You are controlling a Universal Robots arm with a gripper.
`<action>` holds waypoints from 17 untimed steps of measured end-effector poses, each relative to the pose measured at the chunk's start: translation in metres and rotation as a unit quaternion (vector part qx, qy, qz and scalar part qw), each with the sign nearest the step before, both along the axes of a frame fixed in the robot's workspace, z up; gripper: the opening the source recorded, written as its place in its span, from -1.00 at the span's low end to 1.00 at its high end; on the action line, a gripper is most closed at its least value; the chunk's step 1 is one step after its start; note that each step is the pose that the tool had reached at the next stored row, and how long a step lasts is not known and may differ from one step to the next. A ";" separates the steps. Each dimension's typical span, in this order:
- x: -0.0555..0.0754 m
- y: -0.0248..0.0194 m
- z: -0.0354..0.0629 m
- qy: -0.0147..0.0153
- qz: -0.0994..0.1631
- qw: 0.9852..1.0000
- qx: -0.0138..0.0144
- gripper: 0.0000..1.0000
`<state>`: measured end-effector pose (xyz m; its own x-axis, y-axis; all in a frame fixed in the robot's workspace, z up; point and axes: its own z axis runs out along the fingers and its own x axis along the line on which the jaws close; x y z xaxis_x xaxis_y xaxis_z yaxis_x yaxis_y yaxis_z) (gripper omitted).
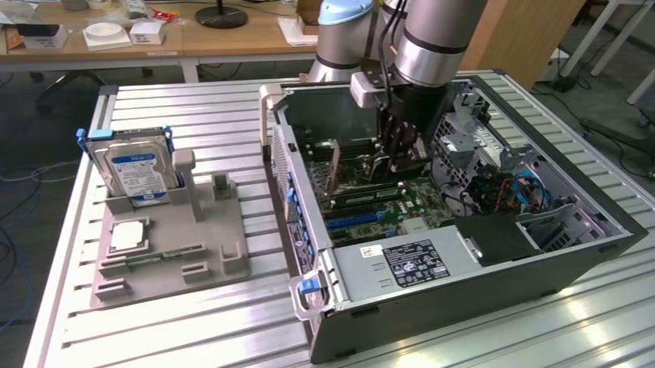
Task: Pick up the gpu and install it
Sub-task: 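Insert the gpu into the slot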
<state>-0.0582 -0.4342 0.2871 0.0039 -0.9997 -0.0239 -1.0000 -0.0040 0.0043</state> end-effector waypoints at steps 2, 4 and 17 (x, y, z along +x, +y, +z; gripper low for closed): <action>0.000 -0.0022 -0.0008 0.000 0.000 1.000 0.000 -0.46; 0.000 -0.0039 -0.0018 0.000 0.000 1.000 0.000 -0.46; -0.004 -0.0117 -0.0101 0.000 0.000 1.000 0.000 -0.46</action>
<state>-0.0619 -0.4459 0.2770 0.0040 -0.9997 -0.0238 -1.0000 -0.0041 0.0043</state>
